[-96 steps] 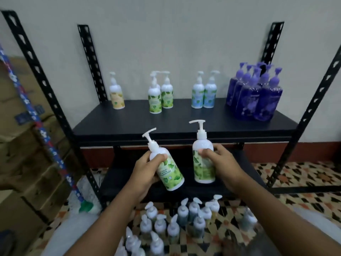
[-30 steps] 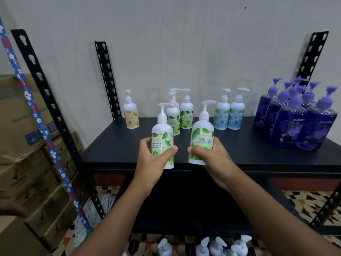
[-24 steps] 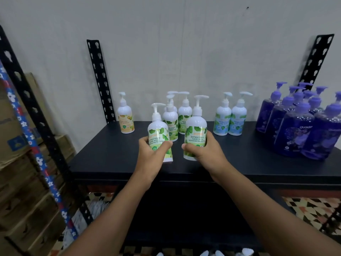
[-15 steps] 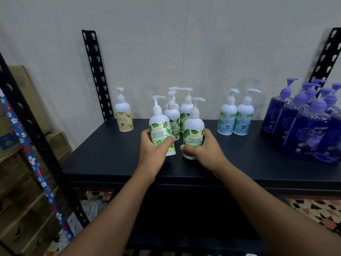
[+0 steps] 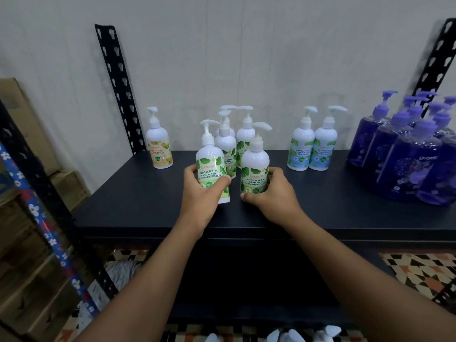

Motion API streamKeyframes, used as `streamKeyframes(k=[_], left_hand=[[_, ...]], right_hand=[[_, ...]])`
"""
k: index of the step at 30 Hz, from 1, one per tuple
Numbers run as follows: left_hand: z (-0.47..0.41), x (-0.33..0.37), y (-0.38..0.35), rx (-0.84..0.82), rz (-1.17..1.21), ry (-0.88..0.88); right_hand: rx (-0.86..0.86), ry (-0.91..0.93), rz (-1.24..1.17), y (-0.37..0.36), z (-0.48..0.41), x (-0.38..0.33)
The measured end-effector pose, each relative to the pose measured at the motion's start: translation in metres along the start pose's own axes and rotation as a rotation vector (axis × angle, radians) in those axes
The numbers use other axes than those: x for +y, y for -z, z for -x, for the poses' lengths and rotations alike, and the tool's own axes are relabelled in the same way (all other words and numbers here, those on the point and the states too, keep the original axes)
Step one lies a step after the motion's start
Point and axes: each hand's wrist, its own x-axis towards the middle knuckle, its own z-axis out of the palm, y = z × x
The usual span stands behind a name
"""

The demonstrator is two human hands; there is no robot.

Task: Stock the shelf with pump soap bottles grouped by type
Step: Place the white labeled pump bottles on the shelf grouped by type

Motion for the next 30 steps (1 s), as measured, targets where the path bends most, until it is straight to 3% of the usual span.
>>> streamKeyframes(k=[30], left_hand=[[-0.007,-0.007,-0.002,0.022,-0.034,-0.005]], right_hand=[[0.032,-0.057,0.116,-0.024,-0.067,-0.009]])
